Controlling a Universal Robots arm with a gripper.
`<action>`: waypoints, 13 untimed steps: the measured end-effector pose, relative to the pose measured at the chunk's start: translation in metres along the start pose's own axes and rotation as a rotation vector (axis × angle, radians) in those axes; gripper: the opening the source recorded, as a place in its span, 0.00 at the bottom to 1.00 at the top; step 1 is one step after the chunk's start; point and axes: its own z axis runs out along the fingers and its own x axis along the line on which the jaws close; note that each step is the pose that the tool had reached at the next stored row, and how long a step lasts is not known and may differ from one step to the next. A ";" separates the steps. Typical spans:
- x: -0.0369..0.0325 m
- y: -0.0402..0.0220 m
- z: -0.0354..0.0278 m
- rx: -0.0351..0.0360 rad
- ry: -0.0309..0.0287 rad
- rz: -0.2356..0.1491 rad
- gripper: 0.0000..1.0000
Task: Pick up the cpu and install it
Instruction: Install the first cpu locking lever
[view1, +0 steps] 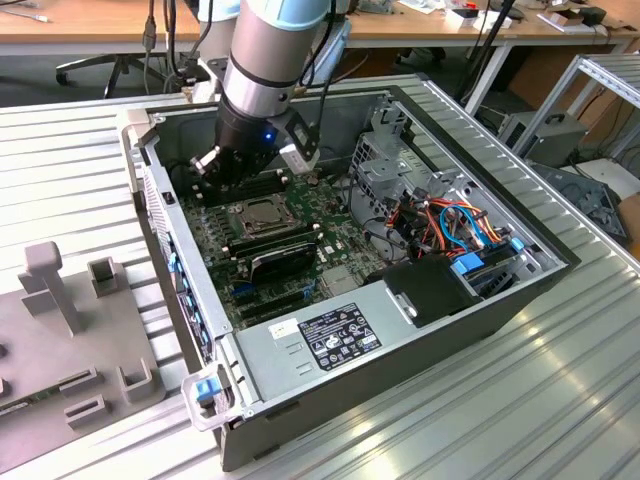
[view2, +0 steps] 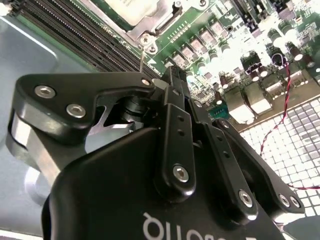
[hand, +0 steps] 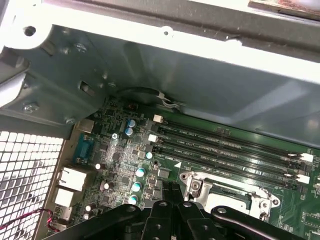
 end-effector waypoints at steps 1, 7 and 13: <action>-0.0004 0.0015 0.0002 0.0151 0.0037 0.002 0.11; -0.0012 0.0047 0.0006 0.1212 0.0292 0.014 0.11; -0.0013 0.0047 0.0013 0.1618 0.0317 0.130 0.11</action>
